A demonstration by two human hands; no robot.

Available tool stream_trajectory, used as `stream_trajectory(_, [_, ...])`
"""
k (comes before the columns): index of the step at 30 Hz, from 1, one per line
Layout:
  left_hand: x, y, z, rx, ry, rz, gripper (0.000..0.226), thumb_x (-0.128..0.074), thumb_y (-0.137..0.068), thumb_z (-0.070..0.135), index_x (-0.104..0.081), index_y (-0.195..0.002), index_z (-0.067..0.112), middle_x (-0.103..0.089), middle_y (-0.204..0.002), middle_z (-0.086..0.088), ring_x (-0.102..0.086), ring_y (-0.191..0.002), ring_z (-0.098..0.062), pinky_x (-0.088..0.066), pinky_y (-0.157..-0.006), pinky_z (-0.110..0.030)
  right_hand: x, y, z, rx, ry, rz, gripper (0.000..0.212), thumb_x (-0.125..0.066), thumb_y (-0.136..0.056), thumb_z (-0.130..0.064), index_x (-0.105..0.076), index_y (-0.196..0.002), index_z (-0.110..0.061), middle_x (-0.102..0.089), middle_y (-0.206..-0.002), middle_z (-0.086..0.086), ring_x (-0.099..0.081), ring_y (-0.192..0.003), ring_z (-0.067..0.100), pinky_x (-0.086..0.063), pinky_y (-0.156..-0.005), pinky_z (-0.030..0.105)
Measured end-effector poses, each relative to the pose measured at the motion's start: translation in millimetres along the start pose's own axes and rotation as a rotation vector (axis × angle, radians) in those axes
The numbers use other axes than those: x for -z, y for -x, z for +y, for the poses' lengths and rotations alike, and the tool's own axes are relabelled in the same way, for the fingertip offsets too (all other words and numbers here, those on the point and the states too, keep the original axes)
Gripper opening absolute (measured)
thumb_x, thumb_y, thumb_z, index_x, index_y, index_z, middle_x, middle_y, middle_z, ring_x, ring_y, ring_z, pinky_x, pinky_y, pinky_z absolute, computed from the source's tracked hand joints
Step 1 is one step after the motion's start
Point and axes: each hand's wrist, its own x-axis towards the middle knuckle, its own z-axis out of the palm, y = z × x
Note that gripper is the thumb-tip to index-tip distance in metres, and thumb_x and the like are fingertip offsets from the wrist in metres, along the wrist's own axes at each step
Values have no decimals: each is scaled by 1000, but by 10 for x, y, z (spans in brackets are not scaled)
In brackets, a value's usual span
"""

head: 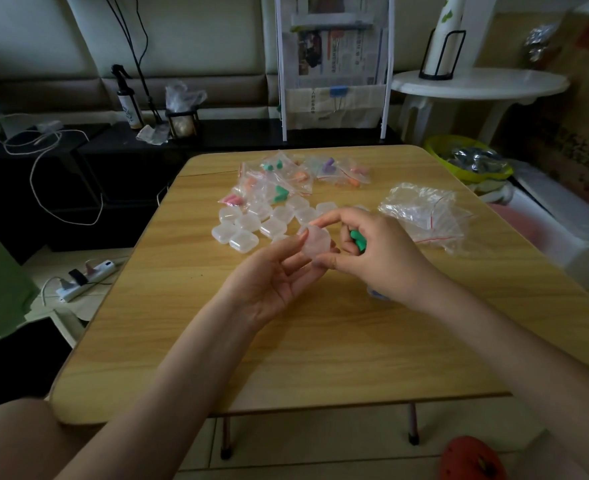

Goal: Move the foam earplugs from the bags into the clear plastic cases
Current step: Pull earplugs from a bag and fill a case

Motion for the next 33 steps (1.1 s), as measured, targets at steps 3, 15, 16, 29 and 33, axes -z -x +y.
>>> stream_trajectory(3, [14,14,9,27,-47,6,42,-65,-70,17,-60,-109,2,-70,-83,-12,-70,-69,-18,-56,-66,-23,21,-17,-34,-72,-148,-49,35,-58,-79,-50,-62,-103,-25,-55,-67,0,-51,-60,9,-43,-64,23])
stream_trajectory(15, [-22,-23,-97,-2,81,54,42,-68,-65,10,-57,-103,-4,-70,-80,-17,-71,-69,-20,-58,-68,-24,24,-9,70,-62,-154,-12,12,-66,-88,-25,-62,-95,-15,-51,-61,-11,-48,-57,0,-40,-60,16])
stream_trajectory(16, [-13,-32,-111,-23,83,65,39,-68,-66,12,-58,-101,-2,-71,-80,-16,-71,-69,-19,-57,-70,-24,16,-6,56,-62,-147,-1,14,-66,-87,-25,-62,-94,-15,-52,-61,-10,-48,-58,0,-40,-61,16])
stream_trajectory(29, [26,-80,-107,-136,6,57,12,-55,-91,8,-64,-92,0,-70,-82,-12,-70,-70,-17,-55,-60,-18,-140,37,61,70,184,3,29,-47,-99,-28,-59,-123,-20,-66,-90,-8,-61,-85,6,-51,-76,33])
stream_trajectory(33, [-1,-70,-96,-143,37,20,13,-50,-93,3,-62,-93,-3,-68,-84,-13,-67,-75,-19,-54,-56,-19,-181,33,110,110,222,49,28,-45,-99,-21,-58,-124,-20,-69,-103,3,-64,-95,19,-53,-79,42])
